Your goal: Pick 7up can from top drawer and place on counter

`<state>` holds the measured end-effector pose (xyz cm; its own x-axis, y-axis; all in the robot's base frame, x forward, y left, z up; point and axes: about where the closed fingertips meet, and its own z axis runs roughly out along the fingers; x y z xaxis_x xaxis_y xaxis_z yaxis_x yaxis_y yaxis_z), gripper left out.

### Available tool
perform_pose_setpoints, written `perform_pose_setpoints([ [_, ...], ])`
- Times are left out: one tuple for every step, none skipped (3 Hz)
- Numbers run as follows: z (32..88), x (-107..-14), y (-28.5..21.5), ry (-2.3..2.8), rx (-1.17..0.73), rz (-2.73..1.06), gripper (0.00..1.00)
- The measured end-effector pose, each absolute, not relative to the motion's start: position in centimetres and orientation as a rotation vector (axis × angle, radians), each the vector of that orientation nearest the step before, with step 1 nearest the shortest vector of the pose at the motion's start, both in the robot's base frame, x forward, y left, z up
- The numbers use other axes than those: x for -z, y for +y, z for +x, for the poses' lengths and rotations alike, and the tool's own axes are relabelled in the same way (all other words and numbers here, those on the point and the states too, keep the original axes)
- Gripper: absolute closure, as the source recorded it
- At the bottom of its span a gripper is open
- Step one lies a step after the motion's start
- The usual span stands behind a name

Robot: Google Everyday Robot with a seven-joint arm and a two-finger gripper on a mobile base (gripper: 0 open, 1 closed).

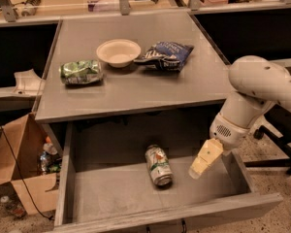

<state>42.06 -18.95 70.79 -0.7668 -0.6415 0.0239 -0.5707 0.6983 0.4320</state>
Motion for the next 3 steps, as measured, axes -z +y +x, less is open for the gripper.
perform_pose_setpoints([
  [41.2,-72.2,-18.3,-2.723,0.62,1.042,0.0],
  [40.2,-73.5,-17.2,-2.713,0.62,1.114,0.0],
  [40.2,-73.5,-17.2,-2.713,0.619,1.114,0.0],
])
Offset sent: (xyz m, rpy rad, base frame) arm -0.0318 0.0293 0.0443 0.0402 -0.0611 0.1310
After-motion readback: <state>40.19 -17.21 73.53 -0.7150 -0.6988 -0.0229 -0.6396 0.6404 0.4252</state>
